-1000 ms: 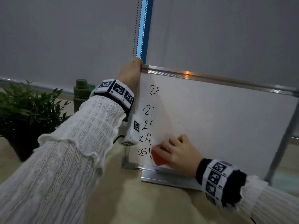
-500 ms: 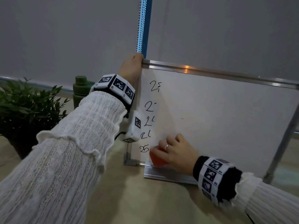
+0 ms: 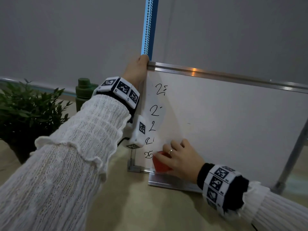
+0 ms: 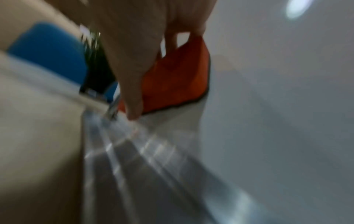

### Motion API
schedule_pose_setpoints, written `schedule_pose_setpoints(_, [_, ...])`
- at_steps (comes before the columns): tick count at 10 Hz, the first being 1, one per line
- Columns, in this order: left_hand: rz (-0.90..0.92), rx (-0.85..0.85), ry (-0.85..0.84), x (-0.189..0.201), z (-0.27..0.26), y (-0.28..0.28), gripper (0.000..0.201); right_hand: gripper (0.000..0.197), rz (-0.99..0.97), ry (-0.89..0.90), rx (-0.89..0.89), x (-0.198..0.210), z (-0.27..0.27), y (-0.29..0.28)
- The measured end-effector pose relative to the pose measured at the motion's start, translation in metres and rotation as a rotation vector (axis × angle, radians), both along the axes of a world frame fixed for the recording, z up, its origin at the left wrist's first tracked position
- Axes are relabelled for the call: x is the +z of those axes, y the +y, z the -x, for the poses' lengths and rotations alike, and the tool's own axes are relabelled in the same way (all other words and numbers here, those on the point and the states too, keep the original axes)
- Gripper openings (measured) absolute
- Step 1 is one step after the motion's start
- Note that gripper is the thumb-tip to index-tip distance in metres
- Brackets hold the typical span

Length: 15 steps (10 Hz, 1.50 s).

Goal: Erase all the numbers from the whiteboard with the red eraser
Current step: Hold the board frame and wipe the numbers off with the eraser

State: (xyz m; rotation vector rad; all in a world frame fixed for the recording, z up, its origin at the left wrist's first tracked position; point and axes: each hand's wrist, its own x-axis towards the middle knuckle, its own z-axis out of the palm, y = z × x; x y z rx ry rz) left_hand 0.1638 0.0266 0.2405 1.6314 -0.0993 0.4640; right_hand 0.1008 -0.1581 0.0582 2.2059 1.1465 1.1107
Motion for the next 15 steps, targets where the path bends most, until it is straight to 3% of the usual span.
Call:
schedule_pose_setpoints(2, [-0.027, -0.002, 0.003, 0.0, 0.002, 0.001, 0.026, 0.062, -0.479, -0.097, -0.074, 0.093, -0.009, 0.025])
schedule_pose_setpoints(3, [-0.023, 0.002, 0.002, 0.0, 0.004, 0.002, 0.025, 0.065, -0.437, -0.078, -0.091, 0.077, -0.004, 0.028])
schedule_pose_setpoints(4, [-0.018, -0.004, 0.005, 0.002, 0.006, 0.002, 0.026, 0.065, -0.155, -0.023, -0.06, 0.038, 0.003, 0.021])
schedule_pose_setpoints(5, [-0.016, 0.014, -0.004, 0.0, 0.003, 0.002, 0.029, 0.069, -0.147, -0.041, -0.051, 0.062, -0.002, 0.017])
schedule_pose_setpoints(6, [-0.017, -0.002, -0.021, 0.0, 0.0, 0.003, 0.028, 0.069, -0.445, -0.088, -0.084, 0.125, -0.013, 0.024])
schedule_pose_setpoints(7, [-0.025, -0.03, -0.005, 0.0, -0.003, 0.002, 0.029, 0.069, -0.596, -0.071, -0.1, 0.147, -0.019, 0.027])
schedule_pose_setpoints(8, [-0.013, -0.027, -0.002, -0.001, -0.005, 0.004, 0.03, 0.071, -0.486, -0.09, -0.095, 0.109, -0.013, 0.025])
schedule_pose_setpoints(9, [-0.008, -0.02, -0.008, -0.002, -0.006, 0.004, 0.033, 0.069, -0.201, -0.091, -0.058, 0.071, -0.01, 0.014])
schedule_pose_setpoints(10, [0.008, -0.031, -0.032, -0.002, -0.005, 0.004, 0.03, 0.061, -0.272, -0.138, -0.061, 0.096, -0.011, 0.016])
schedule_pose_setpoints(11, [0.013, -0.085, -0.012, -0.002, -0.002, 0.005, 0.025, 0.065, -0.516, -0.179, -0.116, 0.134, -0.016, 0.031])
schedule_pose_setpoints(12, [0.016, -0.11, 0.004, -0.002, -0.003, 0.007, 0.022, 0.068, -0.575, -0.189, -0.128, 0.129, -0.016, 0.036])
schedule_pose_setpoints(13, [0.021, -0.101, -0.001, -0.002, -0.002, 0.007, 0.022, 0.057, -0.374, -0.199, -0.056, 0.087, -0.012, 0.036])
schedule_pose_setpoints(14, [-0.013, -0.096, 0.012, 0.0, 0.003, 0.006, 0.023, 0.06, -0.157, -0.136, -0.063, 0.066, -0.005, 0.026])
schedule_pose_setpoints(15, [-0.038, -0.094, 0.011, -0.001, 0.007, 0.008, 0.026, 0.058, -0.321, -0.173, -0.102, 0.1, -0.006, 0.037])
